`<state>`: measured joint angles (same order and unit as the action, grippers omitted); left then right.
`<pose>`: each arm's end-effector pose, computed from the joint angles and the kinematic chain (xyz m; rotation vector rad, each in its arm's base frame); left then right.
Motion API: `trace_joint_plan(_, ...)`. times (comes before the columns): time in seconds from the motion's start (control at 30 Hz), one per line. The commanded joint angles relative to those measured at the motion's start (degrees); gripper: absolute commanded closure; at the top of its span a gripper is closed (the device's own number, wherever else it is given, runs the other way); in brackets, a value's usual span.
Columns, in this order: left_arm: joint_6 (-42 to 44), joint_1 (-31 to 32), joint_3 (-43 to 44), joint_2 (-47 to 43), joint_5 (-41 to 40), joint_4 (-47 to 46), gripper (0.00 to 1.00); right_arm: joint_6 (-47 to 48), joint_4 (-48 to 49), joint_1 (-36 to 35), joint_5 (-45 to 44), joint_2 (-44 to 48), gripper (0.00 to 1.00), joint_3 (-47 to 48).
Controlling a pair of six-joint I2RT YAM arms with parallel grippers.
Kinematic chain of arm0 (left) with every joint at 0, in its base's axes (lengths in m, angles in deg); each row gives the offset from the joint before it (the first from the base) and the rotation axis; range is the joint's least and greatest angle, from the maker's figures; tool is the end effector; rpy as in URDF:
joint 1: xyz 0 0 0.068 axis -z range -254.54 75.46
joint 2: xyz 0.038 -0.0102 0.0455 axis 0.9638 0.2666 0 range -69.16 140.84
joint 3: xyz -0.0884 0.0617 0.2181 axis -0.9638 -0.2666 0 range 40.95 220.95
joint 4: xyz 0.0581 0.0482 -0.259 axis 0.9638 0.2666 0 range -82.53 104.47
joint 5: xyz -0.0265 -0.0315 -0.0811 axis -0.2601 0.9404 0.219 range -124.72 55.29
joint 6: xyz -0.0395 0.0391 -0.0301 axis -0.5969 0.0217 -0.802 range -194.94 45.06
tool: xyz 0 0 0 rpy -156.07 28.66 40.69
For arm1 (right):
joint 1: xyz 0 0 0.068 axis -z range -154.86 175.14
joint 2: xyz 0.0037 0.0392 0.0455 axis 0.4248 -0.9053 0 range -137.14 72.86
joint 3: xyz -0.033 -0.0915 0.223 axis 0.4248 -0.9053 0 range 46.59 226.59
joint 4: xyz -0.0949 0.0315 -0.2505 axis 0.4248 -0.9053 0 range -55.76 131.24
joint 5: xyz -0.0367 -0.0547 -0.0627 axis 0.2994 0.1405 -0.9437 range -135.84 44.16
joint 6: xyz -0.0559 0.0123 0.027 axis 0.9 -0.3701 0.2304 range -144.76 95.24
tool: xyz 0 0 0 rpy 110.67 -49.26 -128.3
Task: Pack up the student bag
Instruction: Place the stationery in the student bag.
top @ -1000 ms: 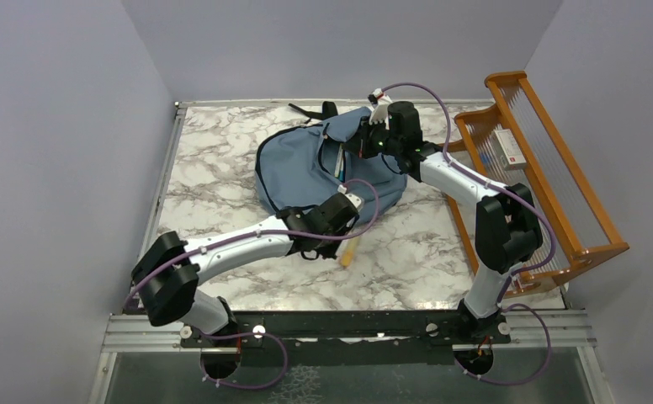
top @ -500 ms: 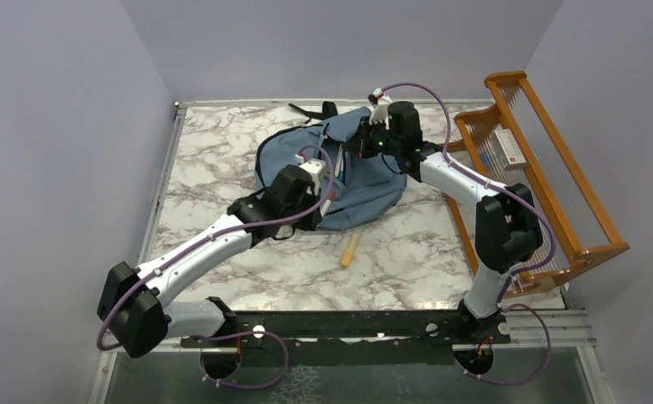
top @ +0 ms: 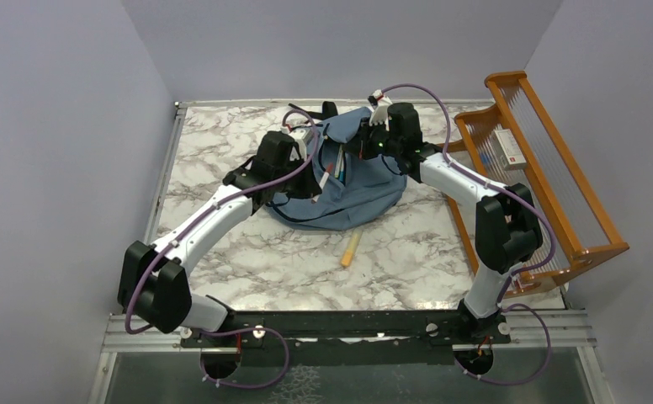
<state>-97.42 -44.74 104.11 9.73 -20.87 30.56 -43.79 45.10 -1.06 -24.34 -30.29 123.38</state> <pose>0.2806 -0.1740 0.2554 0.2843 2.3206 -0.7467 0.3846 0.2091 0.2362 -0.3829 2.0051 0.8751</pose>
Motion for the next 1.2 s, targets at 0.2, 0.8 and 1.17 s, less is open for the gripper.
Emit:
trace_joint_plan(0.2, -4.3, -3.3, 8.1, 8.8, 4.7, 0.3, 1.00, 0.7, 2.8, -0.6, 1.6, 2.6, 0.99, -0.7)
trace_joint_plan(0.8, -13.2, -4.3, 16.4, 20.5, -5.8, -5.0, 1.00, 0.1, 5.5, -0.6, 7.1, 3.5, 1.00, -0.7)
trace_joint_plan(1.17, -8.4, -4.3, 29.3, 31.6, -4.7, -7.0, 1.00, -1.3, 5.2, -0.6, 8.6, 3.0, 0.99, 0.2)
